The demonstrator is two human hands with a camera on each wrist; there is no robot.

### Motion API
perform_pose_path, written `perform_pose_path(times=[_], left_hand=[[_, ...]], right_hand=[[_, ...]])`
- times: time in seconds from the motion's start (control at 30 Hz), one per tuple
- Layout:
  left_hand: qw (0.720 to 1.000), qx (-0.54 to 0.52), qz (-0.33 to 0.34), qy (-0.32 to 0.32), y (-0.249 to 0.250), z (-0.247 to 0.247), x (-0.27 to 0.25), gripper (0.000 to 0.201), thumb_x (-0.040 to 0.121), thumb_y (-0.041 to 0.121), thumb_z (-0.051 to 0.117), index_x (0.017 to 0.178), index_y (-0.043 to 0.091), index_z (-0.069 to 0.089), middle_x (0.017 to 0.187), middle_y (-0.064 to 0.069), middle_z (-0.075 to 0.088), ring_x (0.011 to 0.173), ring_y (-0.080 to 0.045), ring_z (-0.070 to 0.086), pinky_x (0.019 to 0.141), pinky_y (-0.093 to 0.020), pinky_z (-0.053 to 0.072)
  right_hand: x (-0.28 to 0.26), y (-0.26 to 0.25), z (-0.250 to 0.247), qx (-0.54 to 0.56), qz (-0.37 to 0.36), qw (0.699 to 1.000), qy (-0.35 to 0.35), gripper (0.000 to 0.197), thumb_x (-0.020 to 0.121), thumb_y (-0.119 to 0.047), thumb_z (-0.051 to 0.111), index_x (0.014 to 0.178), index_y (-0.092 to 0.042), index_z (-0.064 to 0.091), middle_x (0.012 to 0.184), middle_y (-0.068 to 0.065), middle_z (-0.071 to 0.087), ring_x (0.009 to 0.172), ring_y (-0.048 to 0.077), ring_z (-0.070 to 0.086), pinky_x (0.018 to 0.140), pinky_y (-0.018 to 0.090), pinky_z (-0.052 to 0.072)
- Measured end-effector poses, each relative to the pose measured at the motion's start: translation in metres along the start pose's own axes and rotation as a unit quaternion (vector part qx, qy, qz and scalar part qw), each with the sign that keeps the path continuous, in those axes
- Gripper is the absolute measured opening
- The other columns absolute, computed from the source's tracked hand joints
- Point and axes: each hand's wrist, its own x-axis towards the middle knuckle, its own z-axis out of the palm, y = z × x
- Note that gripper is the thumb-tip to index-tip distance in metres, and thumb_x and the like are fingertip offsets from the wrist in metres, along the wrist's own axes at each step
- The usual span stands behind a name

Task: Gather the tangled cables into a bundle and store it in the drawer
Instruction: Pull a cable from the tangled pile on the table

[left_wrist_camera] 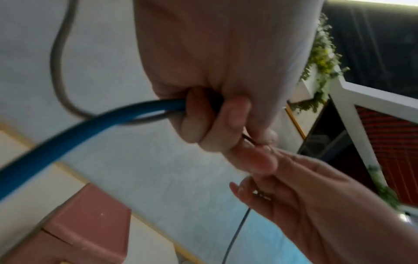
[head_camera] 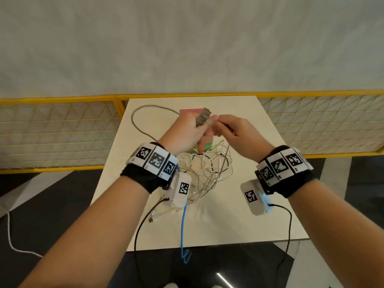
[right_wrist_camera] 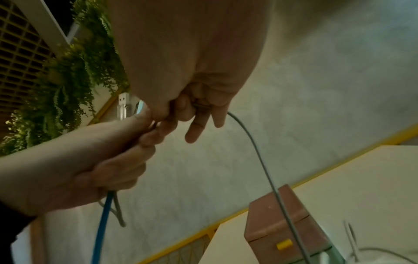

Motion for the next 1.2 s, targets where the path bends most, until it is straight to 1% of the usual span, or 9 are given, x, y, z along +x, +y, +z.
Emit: perform_pose_path(times=[0.1, 0.3, 0.47, 0.57, 0.67, 0.9, 1.03, 1.1, 1.2], left_hand=[[0.996, -0.045, 0.005, 0.079, -0.002, -0.010, 0.005, 0.038, 0.101, 0.036, 0.048, 0.090, 0.005, 0.067, 0.048, 0.001, 0.051, 0.033, -0.003, 0.043, 0.046, -0.017, 0.036], [0.936, -0.169, -0.015, 0.309, -0.010, -0.044, 0.021, 0.038, 0.101, 0.037, 0.049, 0.069, 0.017, 0.055, 0.050, 0.003, 0.053, 0.031, -0.009, 0.045, 0.039, -0.021, 0.031], [0.971, -0.081, 0.030, 0.222, -0.014, -0.024, 0.008, 0.037, 0.103, 0.025, 0.046, 0.140, 0.025, 0.048, 0.068, -0.001, 0.067, 0.043, -0.008, 0.062, 0.053, -0.019, 0.048], [0.995, 0.035, 0.036, 0.085, -0.003, -0.006, 0.003, 0.024, 0.100, 0.036, 0.051, 0.114, 0.024, 0.065, 0.067, 0.004, 0.067, 0.056, -0.008, 0.062, 0.060, -0.025, 0.048], [0.996, 0.008, 0.030, 0.088, -0.003, -0.008, 0.003, 0.024, 0.100, 0.030, 0.053, 0.076, 0.026, 0.056, 0.062, -0.001, 0.064, 0.040, -0.003, 0.049, 0.051, -0.024, 0.041], [0.937, -0.161, 0.012, 0.308, -0.010, -0.032, 0.006, 0.018, 0.103, 0.018, 0.046, 0.094, 0.023, 0.061, 0.072, 0.005, 0.059, 0.034, -0.004, 0.048, 0.040, -0.016, 0.034], [0.990, -0.026, 0.026, 0.134, -0.012, -0.011, -0.002, 0.036, 0.102, 0.021, 0.048, 0.138, 0.029, 0.049, 0.063, 0.010, 0.063, 0.050, -0.007, 0.063, 0.054, -0.014, 0.045], [0.998, 0.036, 0.029, 0.032, -0.008, 0.001, -0.002, 0.022, 0.101, 0.033, 0.050, 0.120, 0.030, 0.060, 0.058, 0.009, 0.064, 0.052, -0.002, 0.061, 0.057, -0.016, 0.042], [0.998, 0.024, 0.029, 0.059, -0.008, -0.002, 0.001, 0.014, 0.099, 0.028, 0.055, 0.085, 0.029, 0.057, 0.056, 0.011, 0.059, 0.048, 0.005, 0.054, 0.054, -0.010, 0.039]], right_hand=[[-0.002, 0.008, 0.000, 0.029, -0.001, 1.000, -0.007, 0.026, 0.101, -0.016, 0.038, 0.082, -0.012, 0.054, 0.077, -0.002, 0.058, 0.074, 0.003, 0.054, 0.074, 0.015, 0.041], [-0.019, 0.041, 0.018, 0.094, 0.110, 0.988, -0.043, 0.033, 0.103, -0.018, 0.033, 0.082, -0.004, 0.055, 0.076, 0.006, 0.062, 0.079, 0.020, 0.063, 0.089, 0.043, 0.050], [-0.007, 0.021, 0.008, 0.044, 0.076, 0.995, -0.035, 0.030, 0.102, -0.020, 0.036, 0.080, -0.012, 0.055, 0.076, 0.002, 0.064, 0.080, 0.020, 0.063, 0.090, 0.046, 0.049], [0.002, -0.001, -0.001, 0.018, 0.021, 0.999, -0.018, 0.028, 0.101, -0.020, 0.038, 0.079, -0.015, 0.054, 0.077, 0.002, 0.063, 0.076, 0.013, 0.059, 0.082, 0.029, 0.047], [0.006, -0.001, -0.006, 0.037, 0.008, 0.999, -0.033, 0.029, 0.102, -0.019, 0.038, 0.082, -0.008, 0.057, 0.082, 0.008, 0.063, 0.083, 0.020, 0.059, 0.082, 0.028, 0.046], [-0.016, 0.037, 0.007, 0.110, 0.105, 0.987, -0.049, 0.031, 0.102, -0.017, 0.034, 0.084, -0.007, 0.056, 0.080, 0.008, 0.062, 0.082, 0.019, 0.062, 0.092, 0.038, 0.050], [-0.011, 0.028, 0.001, 0.076, 0.078, 0.993, -0.051, 0.029, 0.102, -0.022, 0.037, 0.081, -0.016, 0.056, 0.078, 0.003, 0.064, 0.085, 0.023, 0.064, 0.094, 0.048, 0.048], [-0.005, 0.014, -0.005, 0.067, 0.044, 0.996, -0.046, 0.028, 0.101, -0.020, 0.037, 0.081, -0.018, 0.057, 0.078, 0.000, 0.062, 0.081, 0.016, 0.062, 0.090, 0.039, 0.051], [-0.005, 0.005, -0.014, 0.027, 0.026, 0.999, -0.028, 0.029, 0.102, -0.020, 0.037, 0.085, -0.009, 0.058, 0.073, -0.006, 0.058, 0.075, 0.012, 0.059, 0.074, 0.030, 0.047]])
